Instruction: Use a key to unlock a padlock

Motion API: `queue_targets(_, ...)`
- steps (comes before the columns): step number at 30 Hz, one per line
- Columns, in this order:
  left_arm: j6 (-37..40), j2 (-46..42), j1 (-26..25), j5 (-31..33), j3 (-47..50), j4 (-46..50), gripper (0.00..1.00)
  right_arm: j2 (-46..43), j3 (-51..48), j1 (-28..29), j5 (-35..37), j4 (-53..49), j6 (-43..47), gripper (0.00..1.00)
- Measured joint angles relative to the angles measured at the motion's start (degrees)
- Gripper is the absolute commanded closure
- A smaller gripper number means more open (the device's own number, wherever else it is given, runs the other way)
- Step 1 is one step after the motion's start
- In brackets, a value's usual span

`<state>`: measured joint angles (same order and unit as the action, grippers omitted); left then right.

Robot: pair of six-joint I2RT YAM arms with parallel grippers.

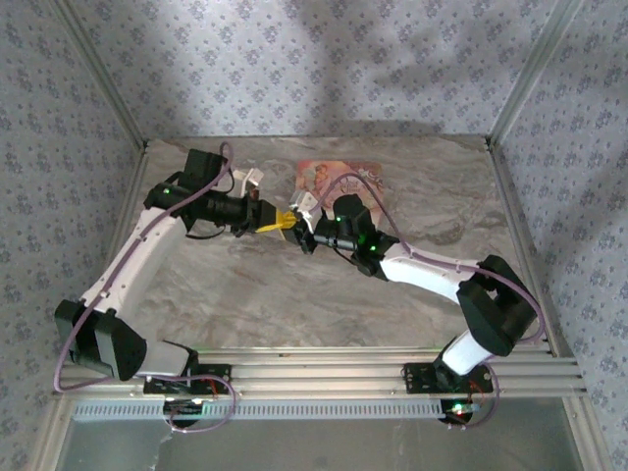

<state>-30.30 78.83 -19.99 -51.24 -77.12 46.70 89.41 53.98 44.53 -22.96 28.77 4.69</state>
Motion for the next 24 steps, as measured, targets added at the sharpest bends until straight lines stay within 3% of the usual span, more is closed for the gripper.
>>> queue_targets(2, 0.5, 0.7, 0.1, 0.0, 0.0, 0.1, 1.00, 0.0, 0.3, -0.3, -0.6, -1.2, -0.3, 1.00)
queue_targets(10, 1.4, 2.5, 1.6, 0.0, 0.0, 0.0, 0.98, -1.0, 1.5, -2.2, -4.3, -7.7, -2.1, 1.00)
queue_targets(14, 3.0, 2.6, 2.2, 0.2, 0.0, -1.0, 0.68, -1.3, 1.5, -3.1, -6.4, -11.5, -4.1, 1.00)
queue_targets(16, 5.2, 1.7, 2.4, 0.9, 0.8, -3.3, 0.60, -1.4, 1.5, -3.5, -7.8, -13.6, -4.9, 1.00)
queue_targets(24, 19.9, -12.8, 0.5, 2.7, 15.5, -18.3, 0.50, -4.4, 2.6, -5.0, -14.6, -26.3, -5.3, 1.00)
